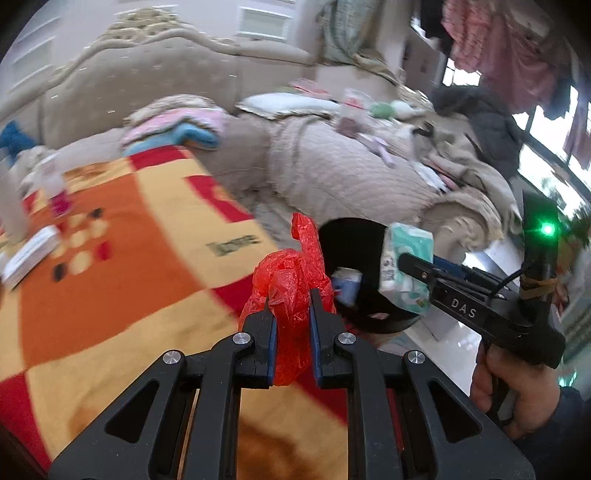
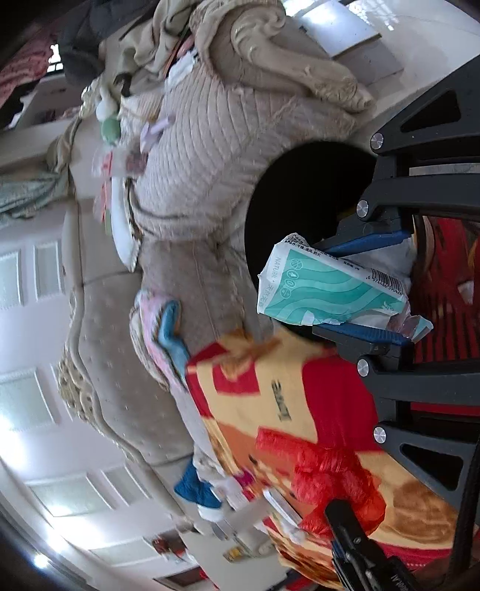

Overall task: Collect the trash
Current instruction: 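Carry the red bag and teal tissue pack over the black bin, then open both grippers to drop the bag and tissue pack into the bin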

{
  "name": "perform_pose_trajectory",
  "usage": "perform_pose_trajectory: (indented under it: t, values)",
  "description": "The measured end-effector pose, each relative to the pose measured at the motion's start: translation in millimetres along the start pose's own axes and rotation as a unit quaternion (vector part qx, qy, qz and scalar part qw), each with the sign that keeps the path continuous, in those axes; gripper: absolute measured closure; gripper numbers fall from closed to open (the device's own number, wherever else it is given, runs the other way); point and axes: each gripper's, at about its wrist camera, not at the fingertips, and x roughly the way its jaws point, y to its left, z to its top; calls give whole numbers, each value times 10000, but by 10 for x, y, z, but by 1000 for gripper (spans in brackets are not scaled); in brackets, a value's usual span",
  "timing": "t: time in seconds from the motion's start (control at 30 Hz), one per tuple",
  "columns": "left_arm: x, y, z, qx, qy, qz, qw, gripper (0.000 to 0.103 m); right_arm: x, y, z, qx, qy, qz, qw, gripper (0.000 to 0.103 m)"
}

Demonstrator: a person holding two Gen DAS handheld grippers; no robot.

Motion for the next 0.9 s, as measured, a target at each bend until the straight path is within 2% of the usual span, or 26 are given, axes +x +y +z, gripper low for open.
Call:
perform_pose_trajectory:
  t: [0.2, 0.37, 0.43, 0.5, 0.6, 0.67, 0.7, 0.9]
  values:
    - [511, -350, 183, 225, 216, -222, 9993, 91, 164, -244, 60, 313, 147, -99, 9994, 69]
    - [819, -477, 351, 312, 315, -253, 9987, 90, 260, -372, 109, 517, 165, -266, 9982, 69]
    - [934, -506, 396, 375, 428, -336, 9978, 88, 277, -411, 119, 660, 146, -306, 9972, 57]
    - [1021, -511, 392, 432, 571, -275, 9971, 84, 259, -432, 132, 740, 81, -319, 9967, 55]
    - [1017, -443, 331, 400, 575, -218, 9973, 78, 212, -429, 138, 794, 3, -288, 9964, 55]
    - [948, -343, 288, 253, 539, -202, 9980, 51, 203, -417, 137, 788, -2, -329, 9963, 55]
    - [895, -287, 269, 168, 473, -183, 9986, 48, 212, -418, 140, 802, 0, -330, 9962, 55]
    - [584, -28, 161, -112, 357, -28, 9993, 48, 93, -319, 168, 845, -230, -349, 9955, 55]
